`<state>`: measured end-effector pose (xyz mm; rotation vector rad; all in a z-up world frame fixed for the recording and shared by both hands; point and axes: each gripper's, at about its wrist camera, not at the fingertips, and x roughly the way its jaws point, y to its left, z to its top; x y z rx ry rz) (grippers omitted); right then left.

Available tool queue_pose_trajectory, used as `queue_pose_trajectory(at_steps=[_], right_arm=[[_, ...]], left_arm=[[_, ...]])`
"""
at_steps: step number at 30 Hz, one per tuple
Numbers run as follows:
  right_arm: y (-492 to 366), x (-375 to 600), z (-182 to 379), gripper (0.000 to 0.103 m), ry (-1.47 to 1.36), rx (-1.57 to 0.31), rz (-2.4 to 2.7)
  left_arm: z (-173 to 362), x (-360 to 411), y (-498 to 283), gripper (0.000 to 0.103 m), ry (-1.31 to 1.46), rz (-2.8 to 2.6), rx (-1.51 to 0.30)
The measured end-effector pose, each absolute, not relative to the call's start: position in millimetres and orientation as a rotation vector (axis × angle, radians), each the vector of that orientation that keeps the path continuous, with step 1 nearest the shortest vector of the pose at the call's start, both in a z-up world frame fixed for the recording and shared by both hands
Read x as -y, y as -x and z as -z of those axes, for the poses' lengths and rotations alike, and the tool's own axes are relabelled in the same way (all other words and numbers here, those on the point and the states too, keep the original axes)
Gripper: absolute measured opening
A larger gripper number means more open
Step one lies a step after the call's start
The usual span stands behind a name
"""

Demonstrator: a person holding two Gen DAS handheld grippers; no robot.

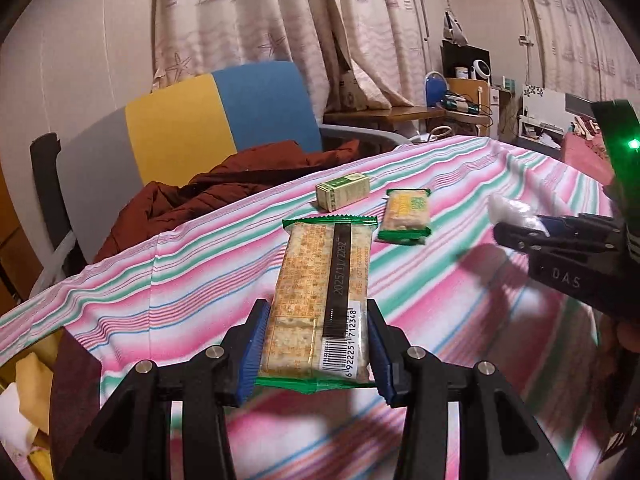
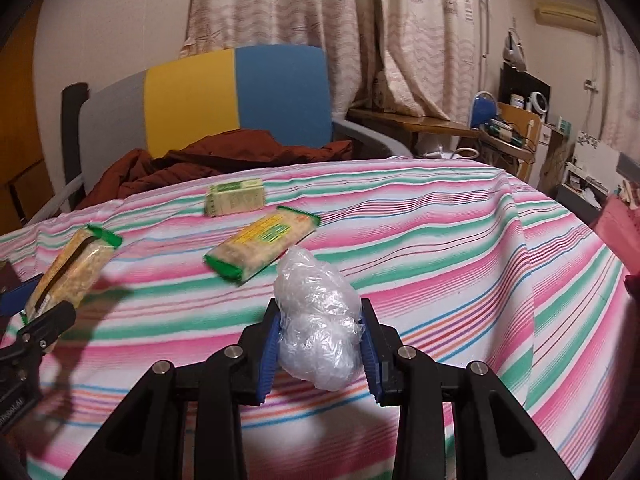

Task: Organize objects
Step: 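Carry the cracker packet and plastic bundle over the gold tray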

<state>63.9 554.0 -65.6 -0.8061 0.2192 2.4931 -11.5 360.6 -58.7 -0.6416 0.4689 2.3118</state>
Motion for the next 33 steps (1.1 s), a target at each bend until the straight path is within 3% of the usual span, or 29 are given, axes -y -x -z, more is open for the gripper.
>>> queue_pose_trajectory(at_steps=[9,15,33], right_arm=[[-78.7,-510.6,60.0,0.036,0.836,-0.388,-2.621],[-82.5,-479.0,54.6,0.036,0.856,-0.439,-2.671],[-78.1,-384.4,48.0,0.037,0.99,-0.417,-2.838]], left_arm=[[56.3,-339.5,-10.9,0.047,0.653,-2.299,-0.404],[48.4,-307.8,-19.5,0.046,0.708,-2.307,-0.261],[17.4,-185.5,-59.1,0.046,0.73,-2.377,-0.027]])
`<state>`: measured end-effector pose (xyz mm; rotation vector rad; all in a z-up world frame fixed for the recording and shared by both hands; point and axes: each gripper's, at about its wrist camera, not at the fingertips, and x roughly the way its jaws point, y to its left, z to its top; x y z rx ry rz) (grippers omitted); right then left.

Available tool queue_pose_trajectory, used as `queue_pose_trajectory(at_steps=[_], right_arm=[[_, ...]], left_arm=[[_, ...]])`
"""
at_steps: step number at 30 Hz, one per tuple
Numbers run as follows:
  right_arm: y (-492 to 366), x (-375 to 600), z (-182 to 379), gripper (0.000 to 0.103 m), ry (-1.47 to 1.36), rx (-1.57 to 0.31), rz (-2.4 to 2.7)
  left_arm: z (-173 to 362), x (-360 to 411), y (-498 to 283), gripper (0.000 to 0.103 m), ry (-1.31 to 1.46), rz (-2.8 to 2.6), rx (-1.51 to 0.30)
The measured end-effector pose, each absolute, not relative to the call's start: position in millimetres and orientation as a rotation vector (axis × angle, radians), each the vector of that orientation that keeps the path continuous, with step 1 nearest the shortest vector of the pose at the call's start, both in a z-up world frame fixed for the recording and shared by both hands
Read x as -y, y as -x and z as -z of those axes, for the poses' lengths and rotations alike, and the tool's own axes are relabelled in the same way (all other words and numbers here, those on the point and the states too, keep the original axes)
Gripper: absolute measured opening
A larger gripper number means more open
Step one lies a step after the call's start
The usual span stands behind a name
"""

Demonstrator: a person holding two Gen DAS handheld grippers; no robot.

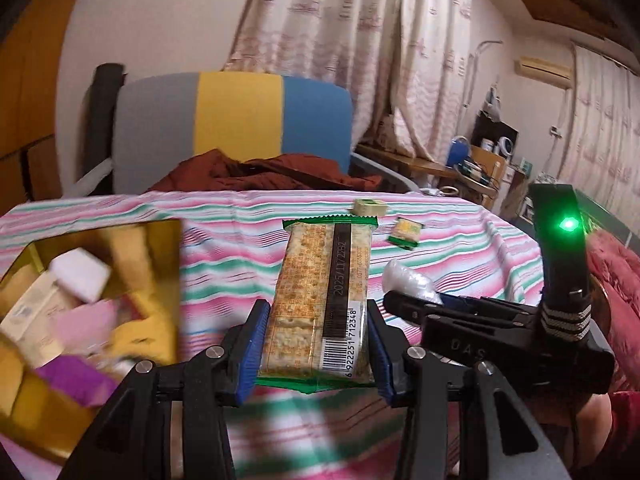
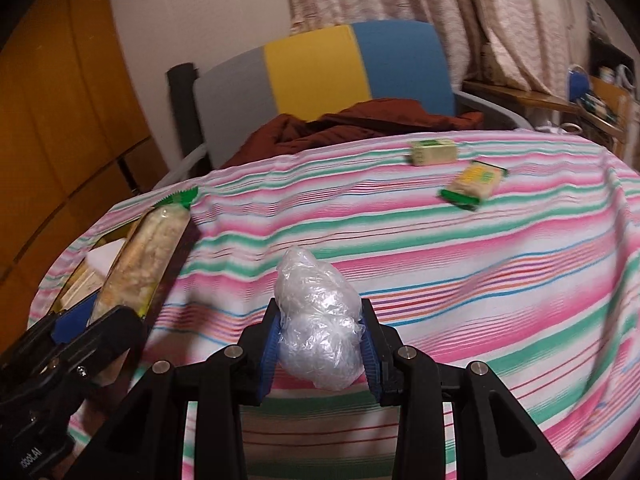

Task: Organize objects
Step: 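Carry the cracker packet and plastic bundle over the gold tray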

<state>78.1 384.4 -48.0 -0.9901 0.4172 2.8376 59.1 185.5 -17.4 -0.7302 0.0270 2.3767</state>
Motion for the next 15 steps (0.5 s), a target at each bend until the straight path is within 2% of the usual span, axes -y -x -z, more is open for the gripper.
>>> queue_pose_trajectory(at_steps=[6,15], right_arm=[[-75.0,-345.6,37.8,0.037,1.006,-0.402,-2.927],[-71.6,-293.7,17.7,0.037,0.999,-0.406,-3.075]], left_arm=[[16.8,-135.7,-62.2,0.046,0.761,-2.45,0.024],[17.1,-59.2,-58.8,0.047,0.803,-2.577,-0.063]])
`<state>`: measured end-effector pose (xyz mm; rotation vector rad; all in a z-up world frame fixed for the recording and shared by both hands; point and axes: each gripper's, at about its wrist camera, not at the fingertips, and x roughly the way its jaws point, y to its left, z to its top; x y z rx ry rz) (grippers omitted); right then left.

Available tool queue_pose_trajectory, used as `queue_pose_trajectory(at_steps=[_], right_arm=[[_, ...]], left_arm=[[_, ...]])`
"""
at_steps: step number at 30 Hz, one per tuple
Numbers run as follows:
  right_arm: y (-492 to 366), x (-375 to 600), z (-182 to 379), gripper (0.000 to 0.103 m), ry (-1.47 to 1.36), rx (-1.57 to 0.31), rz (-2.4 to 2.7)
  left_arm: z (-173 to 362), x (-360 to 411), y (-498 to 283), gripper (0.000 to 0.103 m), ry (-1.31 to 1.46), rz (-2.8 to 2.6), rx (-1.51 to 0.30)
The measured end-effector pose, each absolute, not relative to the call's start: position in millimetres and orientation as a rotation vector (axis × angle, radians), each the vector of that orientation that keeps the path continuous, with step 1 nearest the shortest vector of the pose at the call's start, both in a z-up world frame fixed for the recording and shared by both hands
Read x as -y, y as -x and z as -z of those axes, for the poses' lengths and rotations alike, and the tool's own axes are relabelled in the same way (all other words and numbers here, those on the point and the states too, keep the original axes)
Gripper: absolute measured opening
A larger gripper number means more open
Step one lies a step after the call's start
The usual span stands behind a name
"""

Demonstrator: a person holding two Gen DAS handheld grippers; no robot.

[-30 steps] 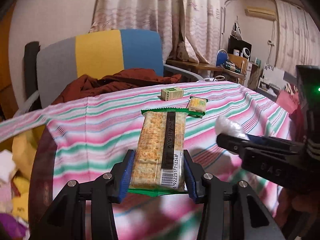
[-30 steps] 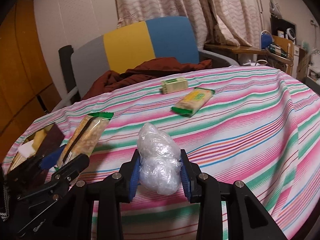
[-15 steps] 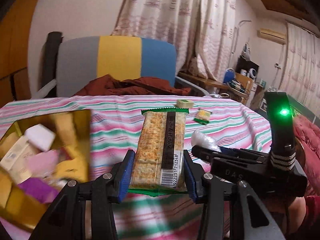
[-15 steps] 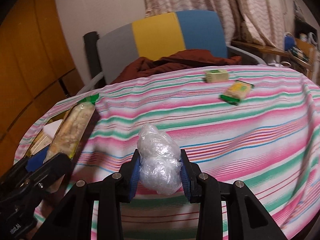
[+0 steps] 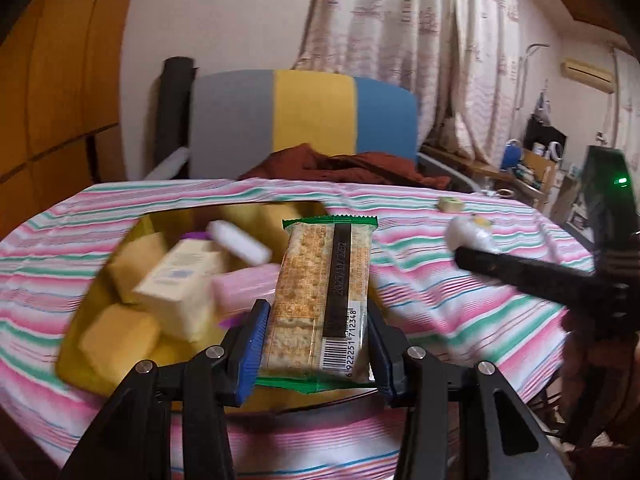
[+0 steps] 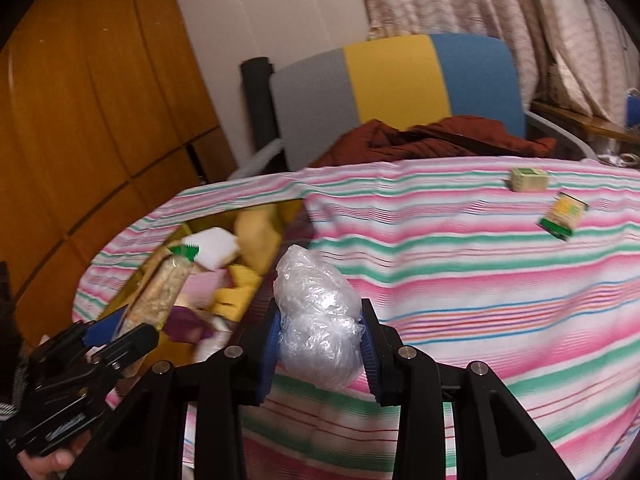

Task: Organize objects
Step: 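Carry the cracker packet and plastic bundle over the gold tray, then lower both items into the gold tray and open both grippers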

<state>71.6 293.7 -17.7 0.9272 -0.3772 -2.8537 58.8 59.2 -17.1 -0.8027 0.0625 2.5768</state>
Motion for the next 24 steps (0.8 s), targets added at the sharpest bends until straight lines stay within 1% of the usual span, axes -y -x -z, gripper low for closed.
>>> queue_pose_trajectory(at_steps=[6,13,15,17,18,19,20,21,24], right_arm=[[-60.9,-258.1,8.9,0.037,-0.888,0.381,2.766],[-43.8,-214.0,9.0,0.039,-0.901,0.343,2.671],[-39.8,-203.8,9.5,0.039,-0.903,0.322,2.658],[-36.9,-193.6,10.7,0.04,-0.916,0.309,2.642],[-35.5,-189.7,11.9,0.046,-0.927,0.303,2.636],[-35.1,-187.9,12.6,0.056,-0.933,0.3,2.638],[-35.8,-187.4,13.1,0.059,-0.932,0.302,2.641],[-37.4,-186.6,13.6,0.063,-0.925,0.311,2.642],[-39.8,-187.1,15.4,0.063,-0.927,0.318,2.646]], left_arm=[[28.6,-20.3,-45.4,0.047,0.885,-2.61,-0.124],[39.9,-8.3,-34.4,0.047,0.944,-2.593,-0.195],[42.9,-6.7,-31.8,0.047,0.959,-2.589,-0.195],[43.5,-1.6,-28.9,0.048,0.971,-2.597,-0.157],[43.6,0.7,-27.6,0.049,0.978,-2.608,-0.14],[43.4,3.2,-27.0,0.05,0.984,-2.619,-0.121],[43.0,6.4,-26.0,0.052,0.991,-2.628,-0.1],[42.4,9.0,-25.8,0.052,0.992,-2.634,-0.082],[39.9,16.4,-25.5,0.052,0.982,-2.672,-0.028]])
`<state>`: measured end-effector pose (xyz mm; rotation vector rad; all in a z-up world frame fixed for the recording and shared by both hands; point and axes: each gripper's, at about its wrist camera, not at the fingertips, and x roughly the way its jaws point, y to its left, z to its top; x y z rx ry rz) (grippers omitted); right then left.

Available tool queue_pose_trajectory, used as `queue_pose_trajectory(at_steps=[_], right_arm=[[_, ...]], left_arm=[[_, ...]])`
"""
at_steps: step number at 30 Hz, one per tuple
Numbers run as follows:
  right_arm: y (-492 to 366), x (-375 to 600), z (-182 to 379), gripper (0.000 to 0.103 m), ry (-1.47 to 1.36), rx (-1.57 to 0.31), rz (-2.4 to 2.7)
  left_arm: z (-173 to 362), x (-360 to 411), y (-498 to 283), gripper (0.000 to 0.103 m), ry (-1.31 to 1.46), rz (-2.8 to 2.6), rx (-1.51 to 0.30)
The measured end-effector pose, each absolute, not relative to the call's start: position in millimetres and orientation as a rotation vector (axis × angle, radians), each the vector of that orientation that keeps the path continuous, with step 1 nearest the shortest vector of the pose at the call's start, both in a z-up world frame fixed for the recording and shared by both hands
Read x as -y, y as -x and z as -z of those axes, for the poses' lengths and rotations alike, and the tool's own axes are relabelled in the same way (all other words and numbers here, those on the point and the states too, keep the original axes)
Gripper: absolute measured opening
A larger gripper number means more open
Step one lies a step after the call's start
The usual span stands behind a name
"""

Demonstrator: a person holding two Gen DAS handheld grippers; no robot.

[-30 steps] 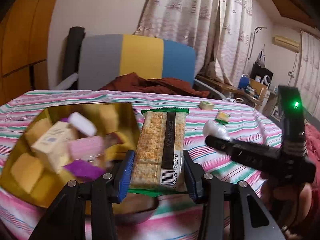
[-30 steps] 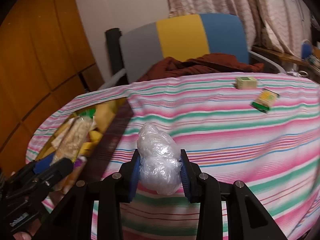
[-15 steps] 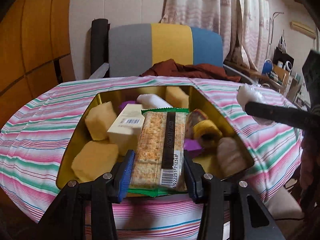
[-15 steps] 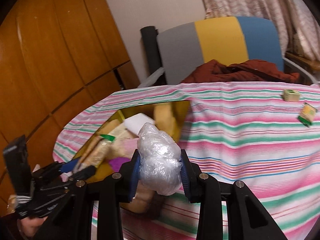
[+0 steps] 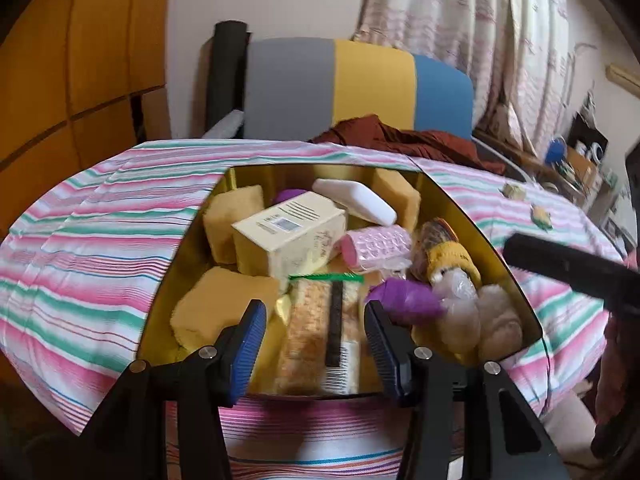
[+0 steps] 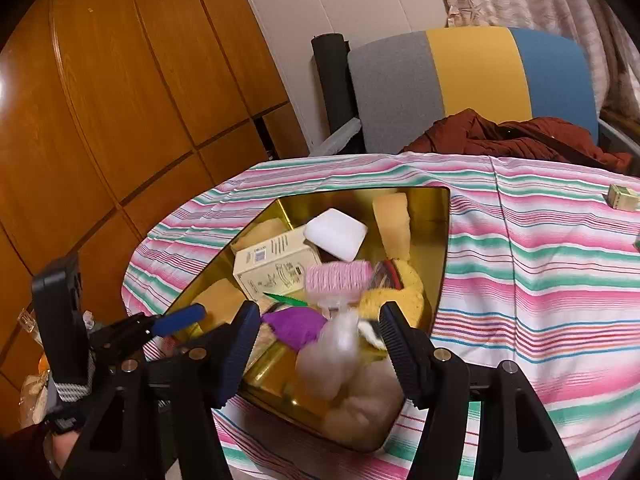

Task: Organize objects
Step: 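Lower both items into the gold tray and open both grippers, then withdraw both grippers from the gold tray toward the remaining items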

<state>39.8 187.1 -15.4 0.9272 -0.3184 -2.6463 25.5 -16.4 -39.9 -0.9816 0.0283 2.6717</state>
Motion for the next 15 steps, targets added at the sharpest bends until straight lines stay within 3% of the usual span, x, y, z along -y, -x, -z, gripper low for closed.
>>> queue_pose_trajectory(at_steps=[15], right_arm=[[-46.2,-219.4,22.8,0.069,-0.954,0.415,2.706]], left_arm=[[24.1,-7.4,-44.5,0.052,0.877,-2.649,-0.011]])
